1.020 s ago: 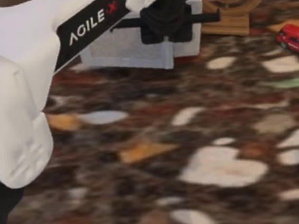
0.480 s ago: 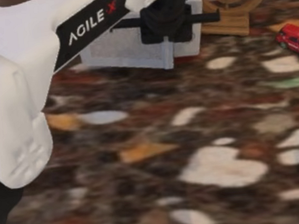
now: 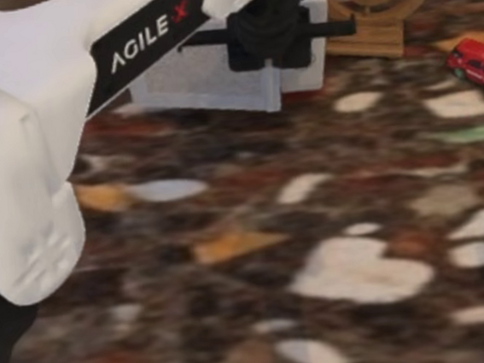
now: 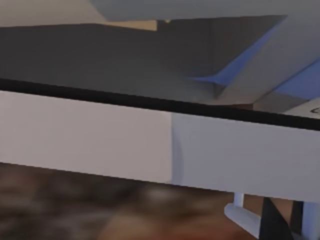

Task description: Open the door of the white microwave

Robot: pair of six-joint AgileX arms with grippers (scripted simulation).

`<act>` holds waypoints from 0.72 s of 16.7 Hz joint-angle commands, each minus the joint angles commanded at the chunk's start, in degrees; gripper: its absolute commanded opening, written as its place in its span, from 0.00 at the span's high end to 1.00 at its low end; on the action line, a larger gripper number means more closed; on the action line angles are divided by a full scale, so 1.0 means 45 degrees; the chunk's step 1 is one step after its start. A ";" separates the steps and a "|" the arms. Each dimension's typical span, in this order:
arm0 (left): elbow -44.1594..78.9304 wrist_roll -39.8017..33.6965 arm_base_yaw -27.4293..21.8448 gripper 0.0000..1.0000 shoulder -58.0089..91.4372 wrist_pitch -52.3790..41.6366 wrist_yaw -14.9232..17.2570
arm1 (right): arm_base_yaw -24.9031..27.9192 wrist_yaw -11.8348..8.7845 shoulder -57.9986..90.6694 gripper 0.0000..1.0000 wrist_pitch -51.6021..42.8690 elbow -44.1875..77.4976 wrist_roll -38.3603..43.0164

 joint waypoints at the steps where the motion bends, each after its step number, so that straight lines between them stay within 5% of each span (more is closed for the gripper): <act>1: 0.0000 0.0000 0.0000 1.00 0.0000 0.0000 0.0000 | 0.0000 0.0000 0.0000 0.00 0.0000 0.0000 0.0000; 12: -0.2345 0.1094 0.0069 1.00 -0.1375 0.1264 0.0497 | 0.0000 0.0000 0.0000 0.00 0.0000 0.0000 0.0000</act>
